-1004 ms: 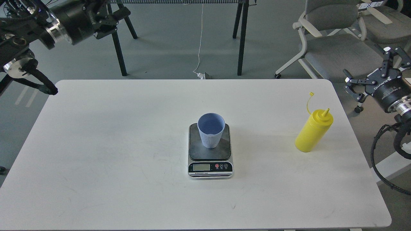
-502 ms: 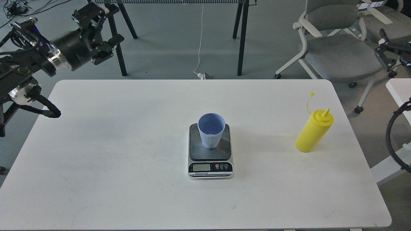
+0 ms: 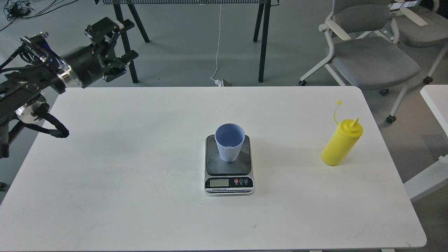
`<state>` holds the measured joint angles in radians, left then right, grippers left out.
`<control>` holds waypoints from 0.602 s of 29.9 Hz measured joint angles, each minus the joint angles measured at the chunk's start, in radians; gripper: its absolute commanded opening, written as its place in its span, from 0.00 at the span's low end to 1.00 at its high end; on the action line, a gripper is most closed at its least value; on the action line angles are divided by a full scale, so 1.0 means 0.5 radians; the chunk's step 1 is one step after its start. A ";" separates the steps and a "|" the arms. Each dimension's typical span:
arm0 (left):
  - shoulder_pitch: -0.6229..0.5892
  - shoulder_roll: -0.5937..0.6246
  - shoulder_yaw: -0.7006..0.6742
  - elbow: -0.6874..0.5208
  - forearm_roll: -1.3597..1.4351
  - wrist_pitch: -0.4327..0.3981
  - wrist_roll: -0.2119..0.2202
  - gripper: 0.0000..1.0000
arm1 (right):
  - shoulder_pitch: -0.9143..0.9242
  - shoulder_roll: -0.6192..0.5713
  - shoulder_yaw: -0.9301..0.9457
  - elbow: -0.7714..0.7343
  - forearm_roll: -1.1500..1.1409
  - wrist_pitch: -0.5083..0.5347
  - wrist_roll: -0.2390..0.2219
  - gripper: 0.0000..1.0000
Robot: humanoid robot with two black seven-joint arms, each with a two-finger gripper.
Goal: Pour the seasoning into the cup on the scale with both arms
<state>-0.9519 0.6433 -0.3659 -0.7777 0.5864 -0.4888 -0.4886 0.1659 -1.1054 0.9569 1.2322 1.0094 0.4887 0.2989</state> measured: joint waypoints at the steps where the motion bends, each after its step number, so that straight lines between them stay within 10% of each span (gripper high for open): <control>1: 0.009 0.002 0.001 0.000 0.001 0.000 0.000 0.99 | -0.074 0.018 -0.001 0.021 0.002 0.000 -0.003 0.99; 18: 0.057 -0.004 0.003 0.000 0.002 0.000 0.000 0.99 | -0.726 0.493 -0.013 0.285 -0.133 0.000 -0.228 0.99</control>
<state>-0.9237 0.6413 -0.3644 -0.7777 0.5875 -0.4887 -0.4886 -0.1972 -0.8587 0.9503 1.3749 0.9428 0.4887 0.1847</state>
